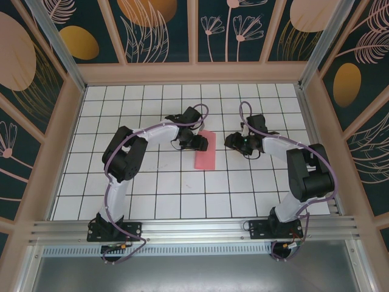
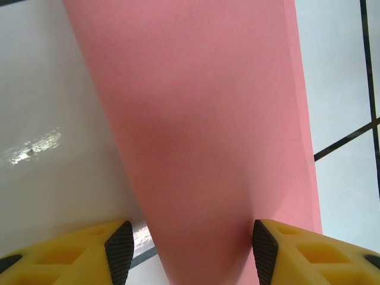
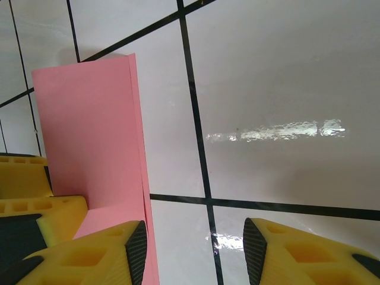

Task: Fold a paper plane with a square sheet of paper (fold left side to right side)
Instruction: First fold in half a square sheet of paper at the center of the table.

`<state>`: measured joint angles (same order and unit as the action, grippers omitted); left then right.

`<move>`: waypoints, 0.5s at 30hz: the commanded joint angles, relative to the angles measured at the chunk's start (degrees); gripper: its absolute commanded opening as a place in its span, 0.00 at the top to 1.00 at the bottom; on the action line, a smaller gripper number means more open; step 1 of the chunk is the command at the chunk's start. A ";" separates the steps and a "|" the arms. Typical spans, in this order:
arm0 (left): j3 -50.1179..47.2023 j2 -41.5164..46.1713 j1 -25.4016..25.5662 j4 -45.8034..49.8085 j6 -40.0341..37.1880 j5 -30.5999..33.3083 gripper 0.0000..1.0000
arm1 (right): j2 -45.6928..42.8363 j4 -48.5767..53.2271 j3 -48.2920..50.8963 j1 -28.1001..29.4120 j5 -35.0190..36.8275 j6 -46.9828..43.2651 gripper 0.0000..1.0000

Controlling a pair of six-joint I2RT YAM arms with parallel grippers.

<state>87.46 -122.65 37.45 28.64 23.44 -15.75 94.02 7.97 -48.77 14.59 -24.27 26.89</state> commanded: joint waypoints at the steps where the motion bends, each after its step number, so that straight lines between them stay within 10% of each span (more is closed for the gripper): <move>1: 0.52 -4.87 2.62 -1.84 -1.81 -2.69 0.41 | -1.00 -0.23 0.53 -0.04 -1.47 -0.13 0.50; 15: 2.08 -6.50 2.80 -0.97 -1.73 -2.36 0.40 | 0.36 -0.65 -0.51 1.56 -2.02 0.75 0.51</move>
<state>89.76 -123.83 37.85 31.27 22.65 -14.76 94.02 7.97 -48.77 15.53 -25.54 27.29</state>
